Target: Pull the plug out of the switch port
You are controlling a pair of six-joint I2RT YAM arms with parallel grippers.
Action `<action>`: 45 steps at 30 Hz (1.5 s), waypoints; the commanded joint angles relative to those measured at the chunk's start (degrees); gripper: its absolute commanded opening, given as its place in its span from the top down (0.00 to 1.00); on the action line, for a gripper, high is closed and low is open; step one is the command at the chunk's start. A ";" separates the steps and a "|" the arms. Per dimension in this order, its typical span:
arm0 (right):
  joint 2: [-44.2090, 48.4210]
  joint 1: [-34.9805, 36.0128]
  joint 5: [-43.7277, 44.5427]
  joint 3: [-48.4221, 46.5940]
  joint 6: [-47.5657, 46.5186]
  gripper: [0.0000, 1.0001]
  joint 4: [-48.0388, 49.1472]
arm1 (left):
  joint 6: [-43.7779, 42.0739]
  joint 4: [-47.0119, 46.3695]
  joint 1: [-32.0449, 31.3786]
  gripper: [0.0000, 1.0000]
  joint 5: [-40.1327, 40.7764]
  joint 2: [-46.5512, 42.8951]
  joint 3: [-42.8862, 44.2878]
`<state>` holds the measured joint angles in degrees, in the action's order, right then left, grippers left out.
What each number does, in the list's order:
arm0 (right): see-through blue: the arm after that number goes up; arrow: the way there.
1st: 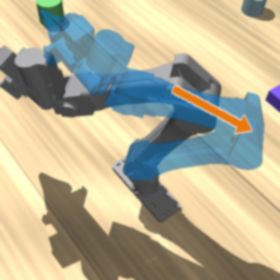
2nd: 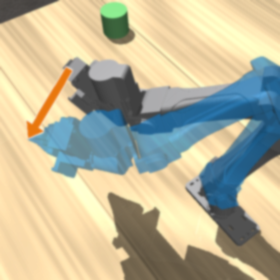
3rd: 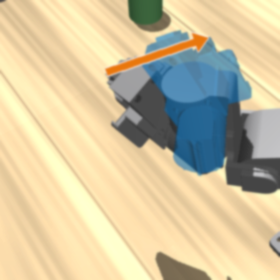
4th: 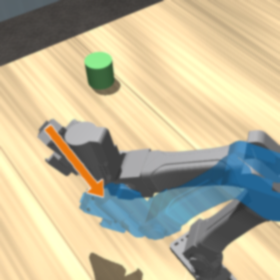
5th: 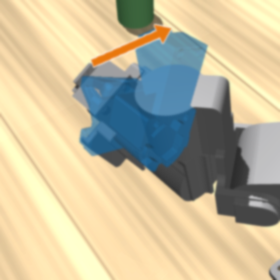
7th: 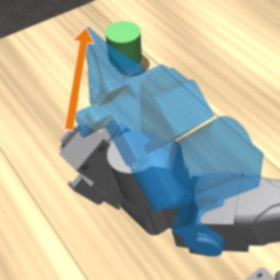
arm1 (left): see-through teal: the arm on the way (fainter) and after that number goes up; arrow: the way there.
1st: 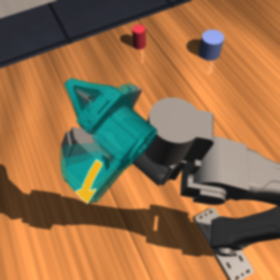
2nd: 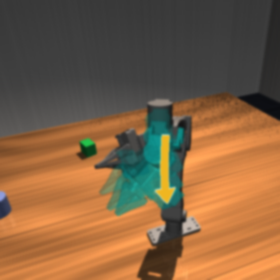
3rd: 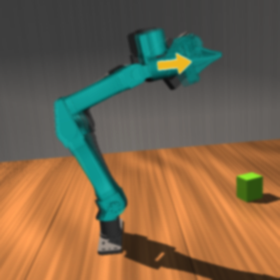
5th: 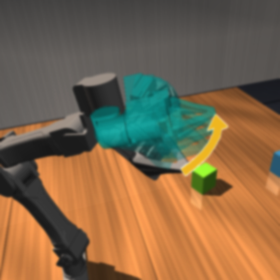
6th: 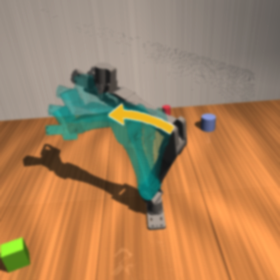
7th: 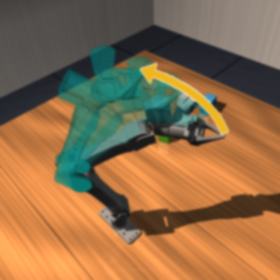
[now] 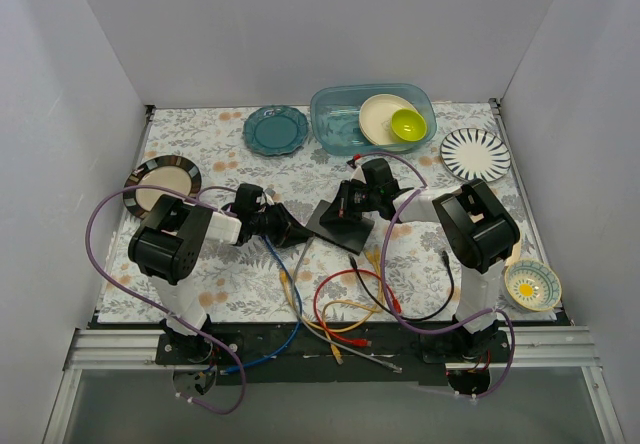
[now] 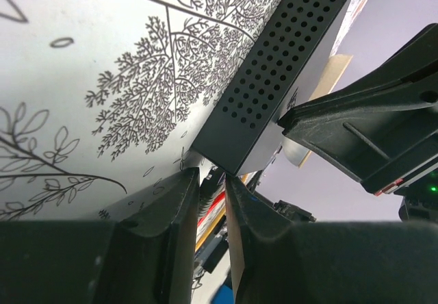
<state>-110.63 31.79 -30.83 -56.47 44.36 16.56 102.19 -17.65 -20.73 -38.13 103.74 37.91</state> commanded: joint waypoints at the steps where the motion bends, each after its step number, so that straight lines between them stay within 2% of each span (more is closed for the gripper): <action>1: -4.95 0.20 7.36 2.85 -4.81 0.99 -11.63 | 0.99 6.13 -0.10 0.87 9.21 0.94 0.76; 4: -4.95 0.20 7.36 2.94 -4.81 0.99 -11.46 | 0.20 6.66 -0.19 1.00 9.30 0.76 0.85; 18: -5.83 -0.50 7.01 2.06 -4.72 0.99 -11.46 | -3.05 6.13 -0.19 1.00 3.33 -4.50 -5.65; 24: -5.39 -0.77 7.54 1.98 -4.98 0.99 -11.98 | -4.19 9.91 0.08 1.00 4.99 -9.78 -8.38; 28: -4.16 -0.85 8.33 2.24 -5.68 0.99 -12.51 | -6.47 13.51 1.74 1.00 7.97 -16.45 -8.82; 31: -3.81 -0.94 8.33 2.50 -5.77 0.99 -12.34 | -9.38 16.94 1.92 1.00 8.95 -17.26 -7.85; 35: -0.82 -0.68 9.03 3.90 -5.77 0.97 -10.15 | -8.33 14.67 1.92 1.00 7.98 -15.25 -8.73; 36: -0.12 -0.50 9.29 3.91 -6.04 0.94 -10.23 | -8.06 14.14 1.92 0.99 7.90 -14.89 -8.91; 38: 0.68 -0.15 9.47 3.38 -7.09 0.92 -11.28 | -6.84 11.17 1.84 0.87 6.59 -14.01 -9.43; 41: 0.06 -0.15 8.77 2.94 -6.92 0.93 -11.37 | -5.08 6.25 1.92 0.76 5.00 -13.22 -10.66; 45: -1.08 0.03 7.63 3.56 -5.78 0.96 -10.23 | -2.88 -1.24 1.92 0.70 1.92 -12.78 -12.16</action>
<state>-108.47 31.79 -29.71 -55.44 41.87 14.44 97.45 -11.81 -18.85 -34.39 90.15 27.64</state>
